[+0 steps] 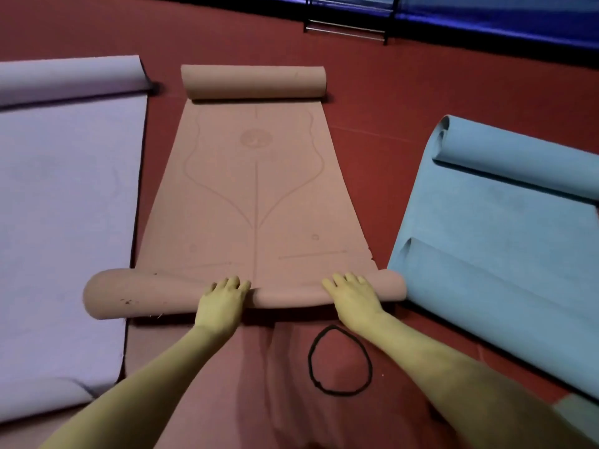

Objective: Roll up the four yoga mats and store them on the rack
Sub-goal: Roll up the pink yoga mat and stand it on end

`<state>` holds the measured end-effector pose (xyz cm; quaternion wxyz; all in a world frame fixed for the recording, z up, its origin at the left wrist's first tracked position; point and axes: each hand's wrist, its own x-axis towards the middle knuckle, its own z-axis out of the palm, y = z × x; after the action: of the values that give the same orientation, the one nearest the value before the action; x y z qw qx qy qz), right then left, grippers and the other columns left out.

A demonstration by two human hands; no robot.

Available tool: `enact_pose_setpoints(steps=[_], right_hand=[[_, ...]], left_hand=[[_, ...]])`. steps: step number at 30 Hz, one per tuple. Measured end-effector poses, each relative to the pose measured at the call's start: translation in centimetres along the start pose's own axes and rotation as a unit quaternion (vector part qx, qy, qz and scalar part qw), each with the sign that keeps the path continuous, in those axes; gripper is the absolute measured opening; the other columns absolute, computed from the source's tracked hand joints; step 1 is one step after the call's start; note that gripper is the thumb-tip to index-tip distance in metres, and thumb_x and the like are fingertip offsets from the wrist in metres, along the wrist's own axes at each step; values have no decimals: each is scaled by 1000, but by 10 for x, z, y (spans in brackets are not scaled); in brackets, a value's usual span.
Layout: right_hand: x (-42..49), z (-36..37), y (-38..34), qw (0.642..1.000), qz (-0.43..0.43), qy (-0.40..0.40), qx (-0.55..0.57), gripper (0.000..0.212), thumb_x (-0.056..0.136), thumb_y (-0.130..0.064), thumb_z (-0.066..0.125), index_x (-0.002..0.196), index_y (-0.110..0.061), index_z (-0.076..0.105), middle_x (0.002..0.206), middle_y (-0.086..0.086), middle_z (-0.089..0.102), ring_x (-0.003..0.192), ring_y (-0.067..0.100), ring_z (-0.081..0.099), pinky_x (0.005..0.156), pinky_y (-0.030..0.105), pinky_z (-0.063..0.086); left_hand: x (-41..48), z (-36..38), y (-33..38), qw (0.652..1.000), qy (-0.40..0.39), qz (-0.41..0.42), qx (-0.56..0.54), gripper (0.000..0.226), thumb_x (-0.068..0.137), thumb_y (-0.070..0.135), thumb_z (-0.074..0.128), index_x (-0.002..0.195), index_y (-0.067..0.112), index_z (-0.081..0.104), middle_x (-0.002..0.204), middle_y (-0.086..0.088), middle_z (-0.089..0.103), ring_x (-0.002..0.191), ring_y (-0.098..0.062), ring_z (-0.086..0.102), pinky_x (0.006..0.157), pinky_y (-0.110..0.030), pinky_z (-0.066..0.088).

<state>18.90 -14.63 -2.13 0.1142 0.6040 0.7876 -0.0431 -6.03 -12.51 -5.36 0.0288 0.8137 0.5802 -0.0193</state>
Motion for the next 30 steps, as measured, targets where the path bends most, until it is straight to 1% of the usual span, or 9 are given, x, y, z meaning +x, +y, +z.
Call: enact_pose_setpoints(steps=[2, 5, 8, 13, 18, 22, 25, 27, 30], right_hand=[[-10, -14, 2, 1000, 6, 16, -8, 51, 82, 2, 49, 130, -12, 41, 125, 10, 46, 116, 29, 44, 91, 37, 33], [-22, -34, 2, 999, -6, 50, -17, 50, 75, 1, 60, 123, -10, 50, 114, 12, 53, 106, 32, 51, 84, 38, 38], [-34, -37, 0, 993, 11, 112, -18, 62, 33, -3, 84, 91, -13, 66, 79, 8, 59, 70, 30, 58, 58, 34, 46], [-45, 5, -2, 995, 30, 80, 53, 60, 77, -1, 57, 134, -13, 41, 124, 6, 49, 115, 29, 44, 92, 38, 33], [-33, 58, -14, 990, 86, 80, 82, 62, 52, -1, 74, 111, -13, 60, 98, 5, 59, 93, 30, 57, 83, 38, 40], [-33, 107, -19, 990, 61, 95, 81, 82, 32, -5, 85, 111, -18, 68, 87, 8, 60, 80, 29, 58, 69, 40, 50], [-40, 130, -25, 990, 21, 103, 92, 71, 46, -32, 89, 112, -16, 66, 106, 8, 62, 98, 25, 52, 83, 44, 47], [-46, 141, -29, 985, -1, 134, 113, 58, 68, -46, 71, 117, -17, 61, 113, 5, 60, 104, 24, 49, 92, 42, 35], [-53, 150, -34, 971, 27, 165, 171, 47, 78, -51, 51, 116, -25, 62, 108, 1, 59, 103, 21, 46, 93, 38, 26]], left_hand=[[-8, -16, 0, 999, 41, 24, 11, 48, 34, 9, 91, 71, 16, 62, 65, -2, 57, 58, -26, 60, 54, -30, 49], [-16, -40, 4, 995, 82, 55, 20, 52, 24, 10, 91, 64, 16, 60, 58, 0, 54, 50, -24, 58, 51, -27, 48], [-24, -47, 5, 993, 86, 69, 39, 53, 22, 12, 91, 66, 15, 62, 58, -1, 54, 49, -26, 57, 54, -34, 49], [-33, -32, -1, 992, 49, 112, 37, 61, 25, 22, 94, 73, 14, 58, 65, -3, 54, 55, -28, 57, 51, -31, 48], [-41, 18, -10, 990, 53, 128, -15, 67, 37, 27, 94, 86, 20, 48, 72, -1, 54, 60, -27, 57, 52, -29, 47], [-48, 60, -7, 992, 45, 117, -37, 56, 44, 32, 92, 89, 19, 61, 77, 0, 55, 68, -26, 56, 57, -34, 46], [-66, 80, -8, 991, 63, 86, -81, 43, 63, 42, 78, 97, 20, 63, 87, 0, 57, 77, -25, 54, 64, -36, 44], [-80, 89, -9, 990, 77, 71, -94, 38, 77, 48, 55, 99, 18, 64, 99, -2, 59, 84, -25, 51, 71, -37, 38], [-95, 98, -5, 984, 87, 46, -147, 37, 82, 45, 51, 99, 16, 66, 107, -5, 59, 90, -26, 50, 83, -36, 34]])
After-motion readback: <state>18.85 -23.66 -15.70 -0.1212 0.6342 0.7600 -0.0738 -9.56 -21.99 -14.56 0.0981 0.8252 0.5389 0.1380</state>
